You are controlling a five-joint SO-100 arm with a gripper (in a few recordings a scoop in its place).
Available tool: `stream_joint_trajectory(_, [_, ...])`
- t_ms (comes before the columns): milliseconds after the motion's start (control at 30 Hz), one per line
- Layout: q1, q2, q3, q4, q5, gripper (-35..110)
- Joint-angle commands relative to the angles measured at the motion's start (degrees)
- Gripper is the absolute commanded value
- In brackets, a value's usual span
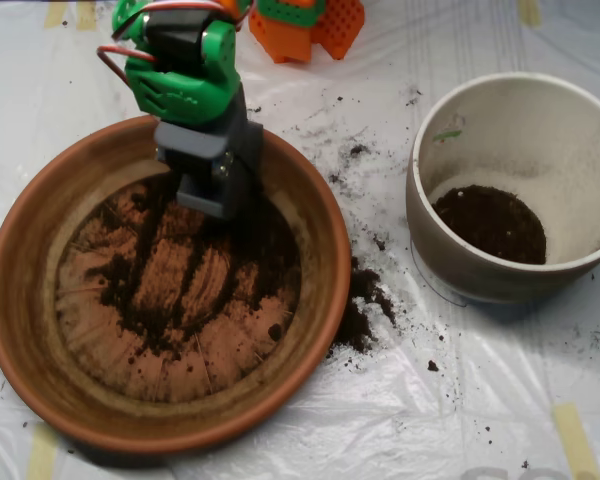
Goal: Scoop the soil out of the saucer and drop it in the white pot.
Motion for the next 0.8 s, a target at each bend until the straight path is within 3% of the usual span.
stream_joint_trajectory(0, [-2.64, 1.93, -13.27, 5.71, 2.99, -1])
stream_joint_trajectory(433, [-10.37, 0.88, -34.45, 15.12, 6.33, -1])
stream_joint_trajectory(767, [-26.28, 7.03, -41.92, 18.11, 3.25, -1])
